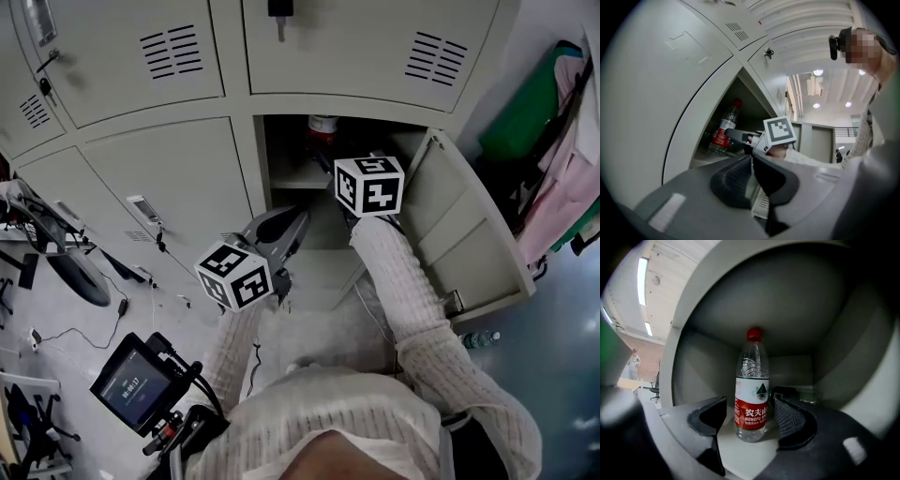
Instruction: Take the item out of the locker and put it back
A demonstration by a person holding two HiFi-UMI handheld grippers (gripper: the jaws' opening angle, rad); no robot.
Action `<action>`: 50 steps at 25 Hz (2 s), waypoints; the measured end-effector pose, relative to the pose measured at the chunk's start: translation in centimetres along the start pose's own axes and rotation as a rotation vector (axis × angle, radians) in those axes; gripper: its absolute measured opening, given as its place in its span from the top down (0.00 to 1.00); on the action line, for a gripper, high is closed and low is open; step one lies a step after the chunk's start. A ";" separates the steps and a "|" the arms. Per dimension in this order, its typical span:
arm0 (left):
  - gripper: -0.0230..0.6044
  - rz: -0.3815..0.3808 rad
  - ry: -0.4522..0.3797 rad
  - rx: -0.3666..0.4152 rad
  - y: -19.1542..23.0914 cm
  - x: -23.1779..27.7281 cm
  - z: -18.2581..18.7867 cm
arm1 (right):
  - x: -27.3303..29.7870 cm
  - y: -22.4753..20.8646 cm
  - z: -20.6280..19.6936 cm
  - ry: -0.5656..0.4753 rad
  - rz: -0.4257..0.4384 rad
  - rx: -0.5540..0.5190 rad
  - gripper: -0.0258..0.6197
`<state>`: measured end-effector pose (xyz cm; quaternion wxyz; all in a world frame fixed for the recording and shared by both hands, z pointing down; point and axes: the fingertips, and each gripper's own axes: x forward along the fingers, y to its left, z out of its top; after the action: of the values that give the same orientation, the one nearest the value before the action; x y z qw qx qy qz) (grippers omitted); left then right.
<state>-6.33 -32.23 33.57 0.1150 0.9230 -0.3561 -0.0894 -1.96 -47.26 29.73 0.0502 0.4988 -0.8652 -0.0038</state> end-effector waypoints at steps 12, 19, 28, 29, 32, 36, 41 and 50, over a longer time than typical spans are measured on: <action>0.95 0.009 0.028 0.012 -2.1 0.8 -1.6 | -11.2 1.3 -2.5 -0.175 0.025 0.221 0.95; 0.95 0.002 0.023 0.000 -3.5 0.2 -2.5 | -13.8 4.3 -5.8 -0.168 0.126 0.246 0.96; 0.95 -0.013 0.082 0.064 -5.9 -1.4 -5.1 | -17.1 8.9 -9.6 -0.085 0.266 0.257 0.96; 0.95 -0.017 0.090 0.069 -6.2 -1.6 -5.5 | -17.4 9.1 -10.2 -0.066 0.263 0.270 0.96; 0.95 -0.030 0.130 0.097 -7.3 -2.1 -7.0 | -18.2 9.9 -12.0 -0.014 0.273 0.306 0.96; 0.95 -0.026 0.116 0.054 -7.9 -2.7 -7.7 | -19.4 10.5 -12.2 -0.006 0.326 0.310 0.96; 0.95 0.010 0.080 0.036 -7.7 -3.6 -7.2 | -20.1 10.3 -11.9 0.001 0.314 0.274 0.96; 0.95 0.020 0.061 -0.009 -7.3 -4.7 -7.2 | -20.3 10.2 -12.7 0.033 0.267 0.248 0.96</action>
<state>-3.36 -22.69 38.79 0.1306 0.9211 -0.3614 -0.0617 0.47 -24.08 41.27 0.0026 0.3818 -0.9167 0.1176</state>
